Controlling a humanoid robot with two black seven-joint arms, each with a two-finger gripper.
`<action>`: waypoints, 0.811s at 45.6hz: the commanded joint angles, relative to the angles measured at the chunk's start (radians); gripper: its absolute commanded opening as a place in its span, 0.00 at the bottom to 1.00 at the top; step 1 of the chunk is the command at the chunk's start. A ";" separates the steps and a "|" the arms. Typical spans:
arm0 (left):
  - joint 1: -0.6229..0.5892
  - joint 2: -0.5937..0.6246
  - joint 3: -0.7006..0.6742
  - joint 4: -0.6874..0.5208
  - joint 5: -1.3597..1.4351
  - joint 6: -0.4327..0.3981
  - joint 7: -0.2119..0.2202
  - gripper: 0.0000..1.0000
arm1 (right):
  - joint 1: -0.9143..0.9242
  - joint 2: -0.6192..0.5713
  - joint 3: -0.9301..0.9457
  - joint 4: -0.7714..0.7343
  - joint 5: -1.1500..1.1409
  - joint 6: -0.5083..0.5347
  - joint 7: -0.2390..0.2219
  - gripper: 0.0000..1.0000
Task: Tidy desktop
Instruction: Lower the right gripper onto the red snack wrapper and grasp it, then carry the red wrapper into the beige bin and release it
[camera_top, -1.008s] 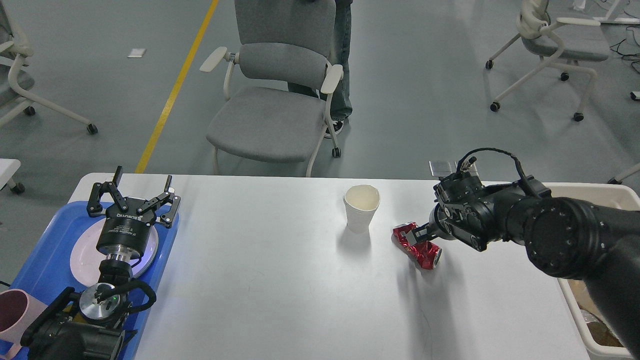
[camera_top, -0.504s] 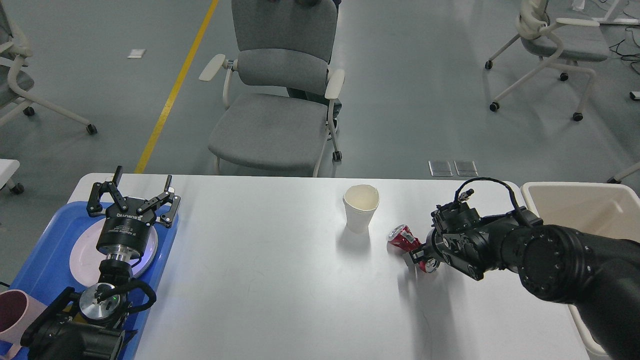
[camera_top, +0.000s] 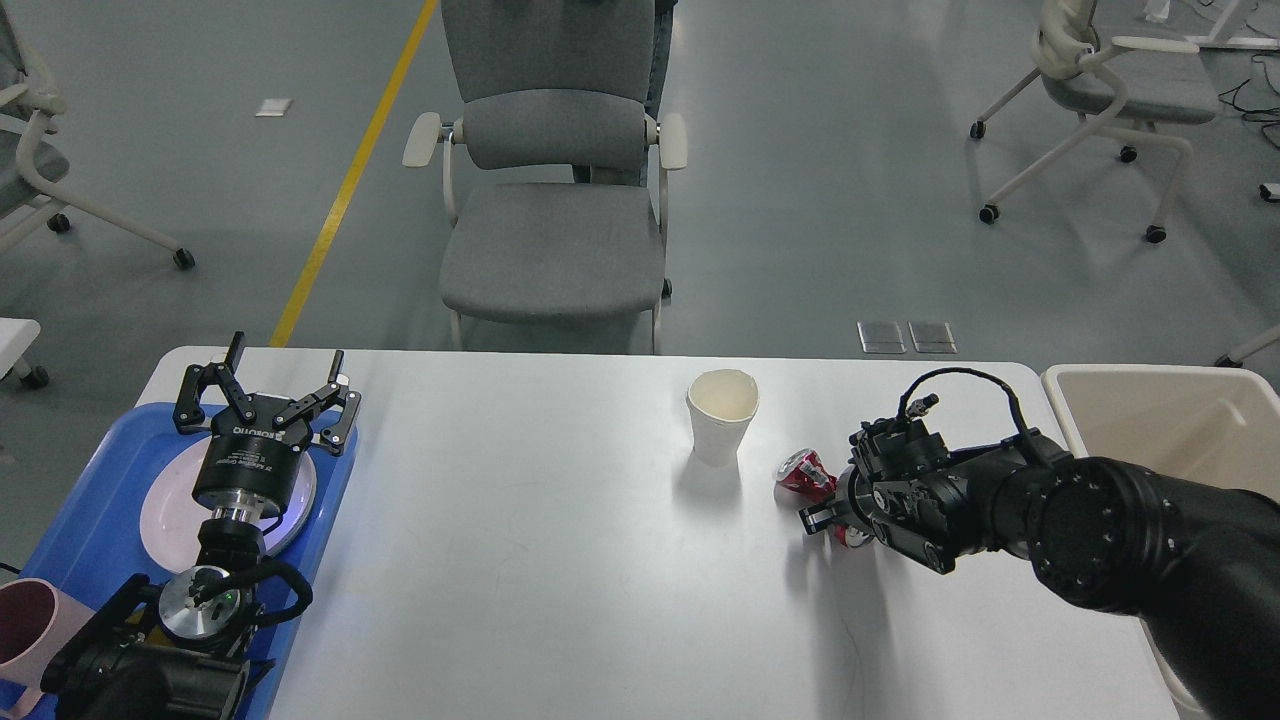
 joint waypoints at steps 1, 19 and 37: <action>0.000 0.000 0.000 0.000 0.000 0.000 0.000 0.96 | 0.001 -0.001 0.001 0.002 0.003 0.002 -0.028 0.00; 0.000 0.000 0.000 0.000 0.000 0.000 0.000 0.96 | 0.062 -0.030 0.025 0.094 0.049 0.033 -0.031 0.00; 0.000 0.000 0.000 0.000 0.000 0.000 0.000 0.96 | 0.277 -0.074 0.025 0.244 0.128 0.310 -0.057 0.00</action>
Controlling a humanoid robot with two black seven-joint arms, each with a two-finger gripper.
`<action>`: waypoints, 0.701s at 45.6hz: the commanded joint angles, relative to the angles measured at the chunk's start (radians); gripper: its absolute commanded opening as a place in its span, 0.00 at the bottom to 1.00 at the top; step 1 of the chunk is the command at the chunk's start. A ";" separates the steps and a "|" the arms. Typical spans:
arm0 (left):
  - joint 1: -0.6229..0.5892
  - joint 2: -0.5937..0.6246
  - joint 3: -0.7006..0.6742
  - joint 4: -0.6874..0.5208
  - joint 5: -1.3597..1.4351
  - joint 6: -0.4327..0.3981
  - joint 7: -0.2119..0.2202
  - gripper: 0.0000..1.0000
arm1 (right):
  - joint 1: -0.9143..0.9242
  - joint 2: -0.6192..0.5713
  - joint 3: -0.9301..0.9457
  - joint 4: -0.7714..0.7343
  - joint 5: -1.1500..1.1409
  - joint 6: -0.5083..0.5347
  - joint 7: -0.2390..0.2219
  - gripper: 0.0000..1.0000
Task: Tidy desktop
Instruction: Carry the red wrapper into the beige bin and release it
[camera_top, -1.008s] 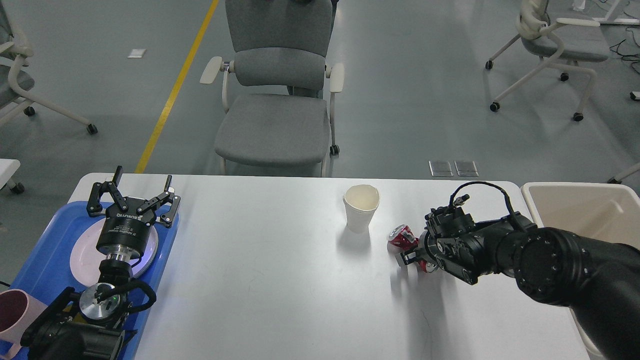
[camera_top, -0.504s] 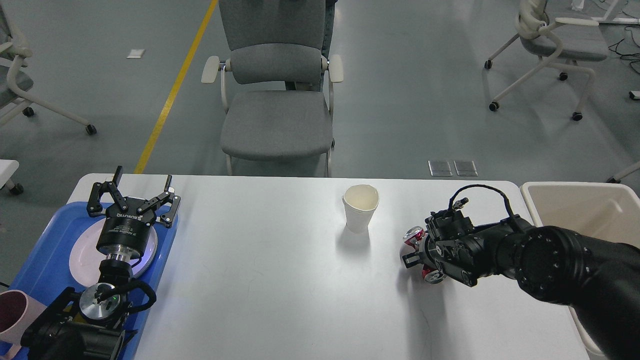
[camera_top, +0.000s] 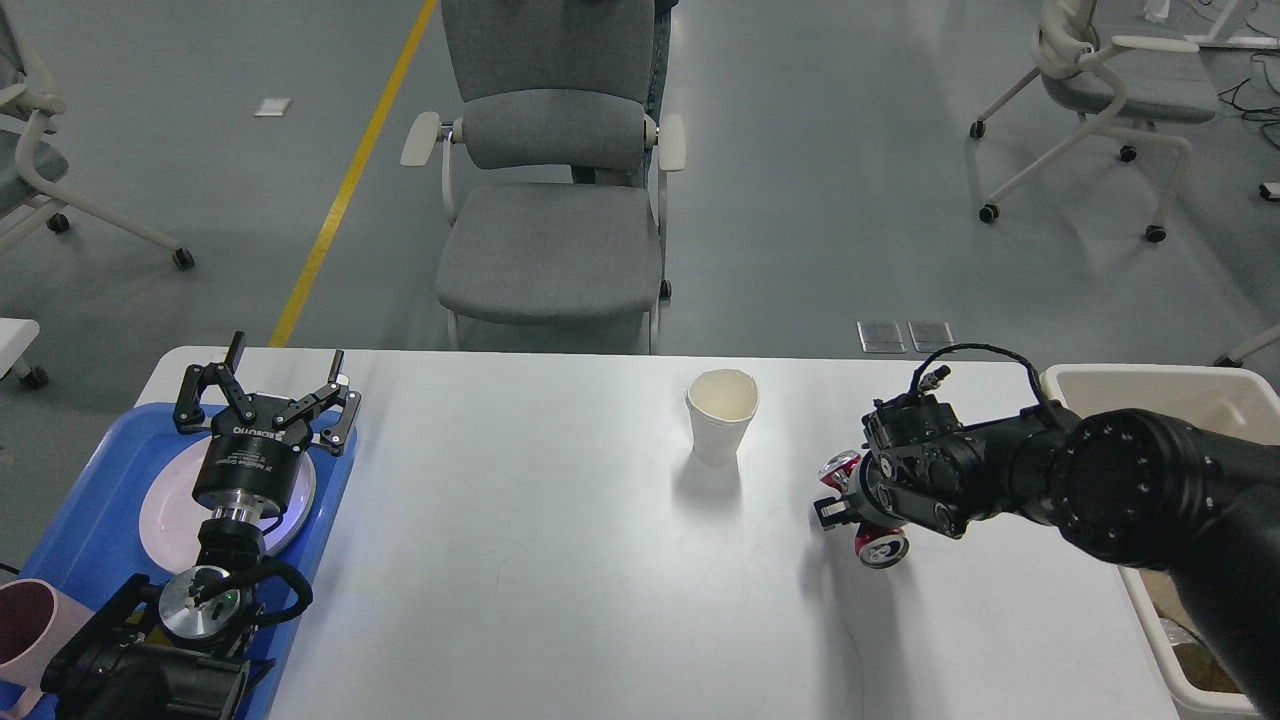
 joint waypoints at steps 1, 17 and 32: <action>-0.001 0.000 0.000 0.000 0.000 0.000 0.000 0.96 | 0.160 -0.052 -0.004 0.143 0.055 0.130 -0.010 0.00; 0.001 0.000 0.000 0.000 0.000 0.000 0.000 0.96 | 0.804 -0.211 -0.274 0.794 0.300 0.164 0.001 0.00; 0.001 0.000 -0.002 0.000 0.000 0.001 0.000 0.96 | 1.039 -0.291 -0.519 0.954 0.346 0.163 0.202 0.00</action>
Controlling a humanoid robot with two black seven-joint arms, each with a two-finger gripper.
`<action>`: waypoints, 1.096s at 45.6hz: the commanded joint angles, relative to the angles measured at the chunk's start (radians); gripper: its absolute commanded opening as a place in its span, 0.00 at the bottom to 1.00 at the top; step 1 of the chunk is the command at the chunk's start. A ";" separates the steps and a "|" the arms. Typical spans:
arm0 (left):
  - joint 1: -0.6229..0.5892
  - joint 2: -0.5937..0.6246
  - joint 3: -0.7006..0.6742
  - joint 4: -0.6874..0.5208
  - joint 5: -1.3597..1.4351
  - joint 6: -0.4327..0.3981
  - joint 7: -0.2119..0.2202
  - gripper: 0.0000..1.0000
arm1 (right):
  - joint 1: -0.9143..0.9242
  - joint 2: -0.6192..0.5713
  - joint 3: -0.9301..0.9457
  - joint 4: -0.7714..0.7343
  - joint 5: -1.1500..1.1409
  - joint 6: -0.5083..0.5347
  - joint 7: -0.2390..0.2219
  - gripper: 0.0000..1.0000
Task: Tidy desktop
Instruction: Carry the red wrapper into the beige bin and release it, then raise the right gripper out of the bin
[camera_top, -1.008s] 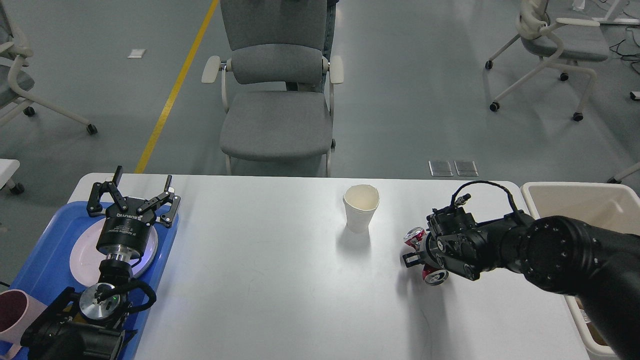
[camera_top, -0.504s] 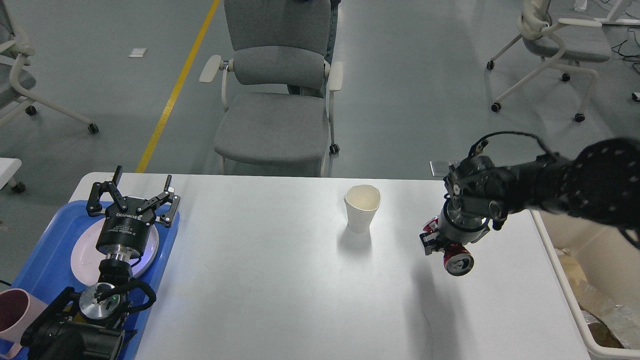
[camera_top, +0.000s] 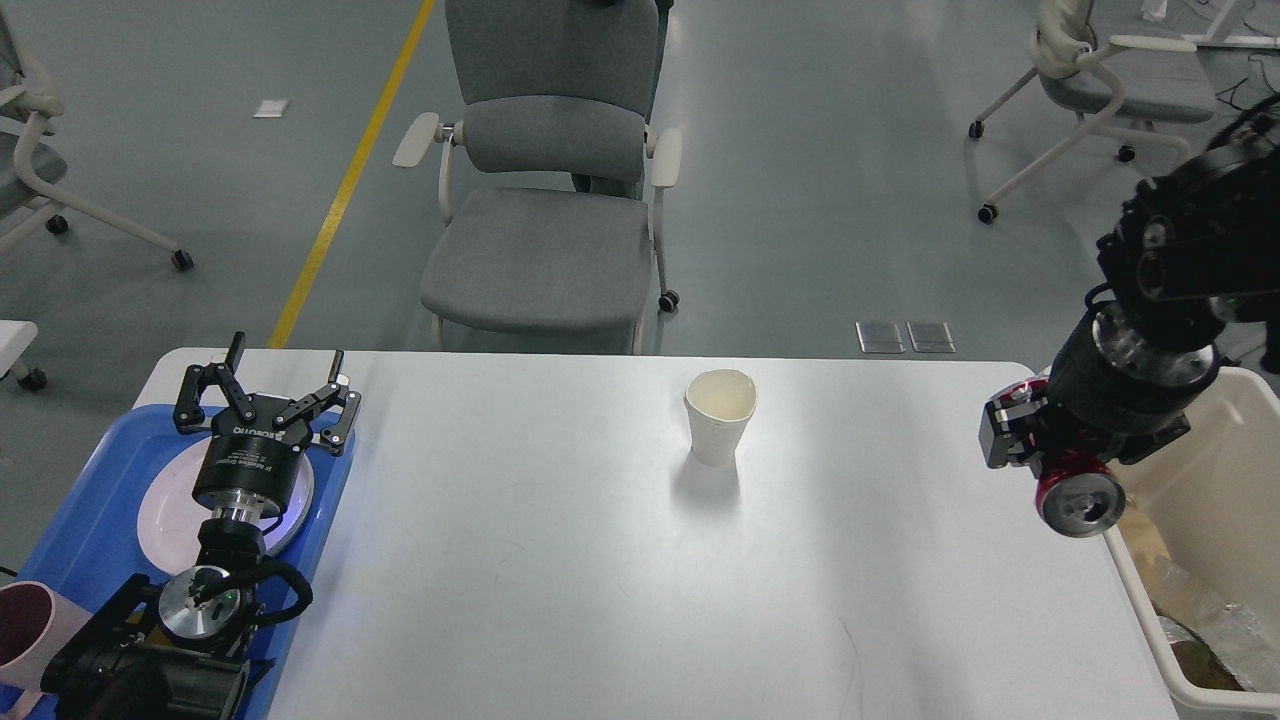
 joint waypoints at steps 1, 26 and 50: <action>0.001 0.000 -0.001 0.000 0.000 0.001 0.000 0.96 | 0.051 -0.004 -0.109 0.021 0.012 -0.010 0.075 0.00; 0.001 0.000 -0.001 0.000 0.000 0.001 0.000 0.96 | -0.687 -0.449 -0.022 -0.635 -0.007 -0.192 0.075 0.00; 0.001 0.000 0.000 0.000 0.000 -0.001 0.000 0.96 | -1.689 -0.183 0.556 -1.535 0.005 -0.469 0.006 0.00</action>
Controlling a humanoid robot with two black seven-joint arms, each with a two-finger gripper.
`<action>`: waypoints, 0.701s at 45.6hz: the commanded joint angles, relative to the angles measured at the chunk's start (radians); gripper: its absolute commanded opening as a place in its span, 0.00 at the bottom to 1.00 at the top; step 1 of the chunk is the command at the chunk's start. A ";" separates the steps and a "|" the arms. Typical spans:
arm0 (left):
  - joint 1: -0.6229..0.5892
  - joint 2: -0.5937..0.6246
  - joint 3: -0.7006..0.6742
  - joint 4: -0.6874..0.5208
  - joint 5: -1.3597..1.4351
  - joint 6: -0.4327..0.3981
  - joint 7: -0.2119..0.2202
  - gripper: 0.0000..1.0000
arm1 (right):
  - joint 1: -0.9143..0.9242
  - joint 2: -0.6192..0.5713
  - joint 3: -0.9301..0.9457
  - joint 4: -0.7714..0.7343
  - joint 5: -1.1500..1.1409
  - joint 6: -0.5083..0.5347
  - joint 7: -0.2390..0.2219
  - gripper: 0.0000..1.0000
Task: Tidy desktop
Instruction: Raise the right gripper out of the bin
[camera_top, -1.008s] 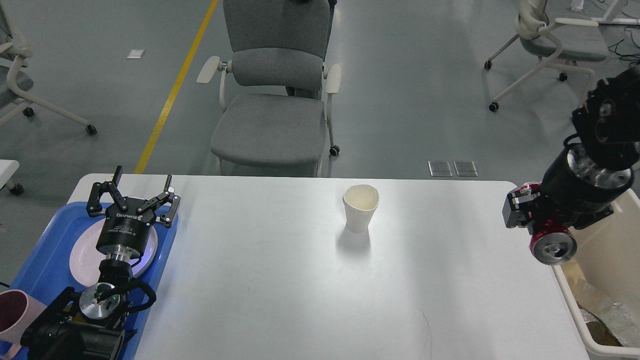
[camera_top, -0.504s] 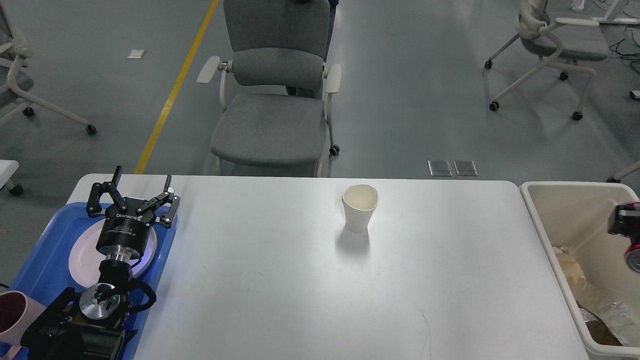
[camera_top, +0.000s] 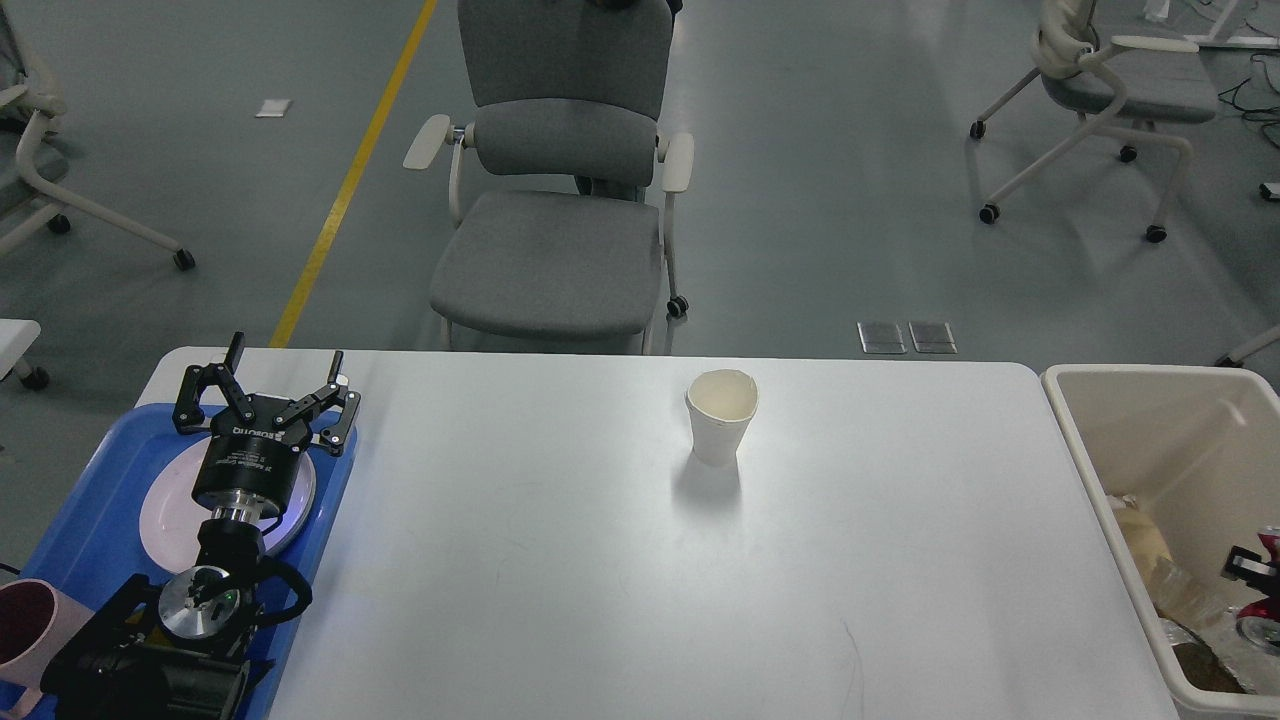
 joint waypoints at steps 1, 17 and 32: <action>0.000 0.000 0.000 0.000 0.000 0.000 0.000 0.96 | -0.112 0.076 0.023 -0.071 0.006 -0.161 -0.058 0.00; 0.000 0.000 0.001 0.000 0.000 -0.002 0.000 0.96 | -0.142 0.089 0.069 -0.070 0.008 -0.249 -0.085 0.81; 0.000 0.000 0.001 0.000 0.000 0.000 0.000 0.96 | -0.137 0.087 0.099 -0.067 0.008 -0.261 -0.085 1.00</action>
